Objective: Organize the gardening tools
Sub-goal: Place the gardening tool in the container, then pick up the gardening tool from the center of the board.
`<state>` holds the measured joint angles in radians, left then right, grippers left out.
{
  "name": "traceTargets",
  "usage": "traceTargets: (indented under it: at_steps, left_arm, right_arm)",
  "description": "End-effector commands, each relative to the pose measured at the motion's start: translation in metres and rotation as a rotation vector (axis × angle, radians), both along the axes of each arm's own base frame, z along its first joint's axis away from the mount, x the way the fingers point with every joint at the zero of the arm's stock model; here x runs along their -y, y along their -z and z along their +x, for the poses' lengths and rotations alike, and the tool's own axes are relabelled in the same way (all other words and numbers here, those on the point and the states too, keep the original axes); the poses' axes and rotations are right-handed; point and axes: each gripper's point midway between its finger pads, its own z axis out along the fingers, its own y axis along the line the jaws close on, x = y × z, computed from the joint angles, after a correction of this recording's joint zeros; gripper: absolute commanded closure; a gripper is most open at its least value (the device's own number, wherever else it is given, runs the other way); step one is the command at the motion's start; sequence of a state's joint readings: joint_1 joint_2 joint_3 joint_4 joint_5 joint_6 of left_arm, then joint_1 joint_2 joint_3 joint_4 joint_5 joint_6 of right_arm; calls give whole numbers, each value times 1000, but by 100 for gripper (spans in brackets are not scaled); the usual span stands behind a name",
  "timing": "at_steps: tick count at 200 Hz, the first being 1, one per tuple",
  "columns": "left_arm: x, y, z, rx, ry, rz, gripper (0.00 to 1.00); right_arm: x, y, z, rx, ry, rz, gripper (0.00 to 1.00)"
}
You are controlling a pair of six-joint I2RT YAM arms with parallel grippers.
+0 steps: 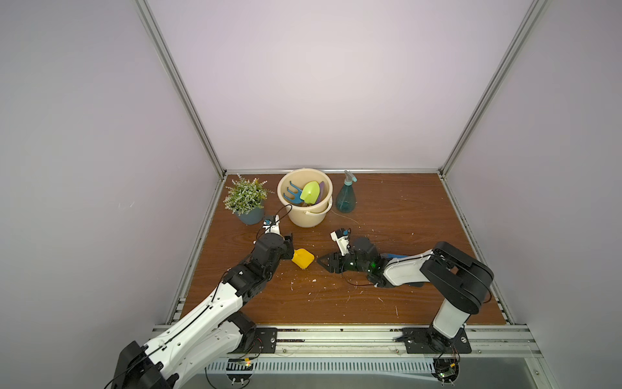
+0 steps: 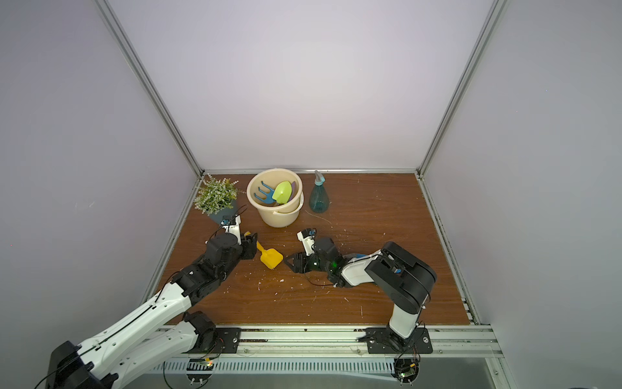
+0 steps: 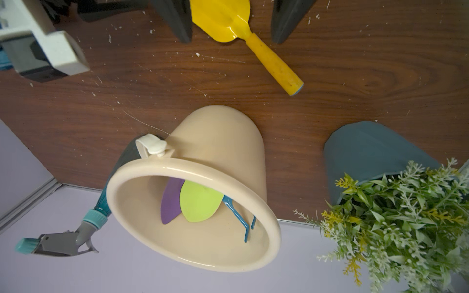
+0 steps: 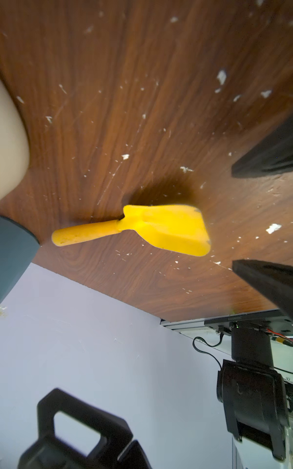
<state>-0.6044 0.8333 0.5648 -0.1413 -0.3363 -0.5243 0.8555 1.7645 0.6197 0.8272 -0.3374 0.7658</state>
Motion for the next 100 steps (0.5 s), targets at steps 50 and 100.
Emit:
traceTargets:
  at_steps: [50, 100]
  left_arm:
    - [-6, -1, -14, -15, 5, -3, 45]
    - [-9, 1, -17, -16, 5, 8, 45]
  right_arm:
    - [-37, -10, 6, -26, 13, 163, 43]
    - [-57, -2, 9, -58, -9, 190, 46]
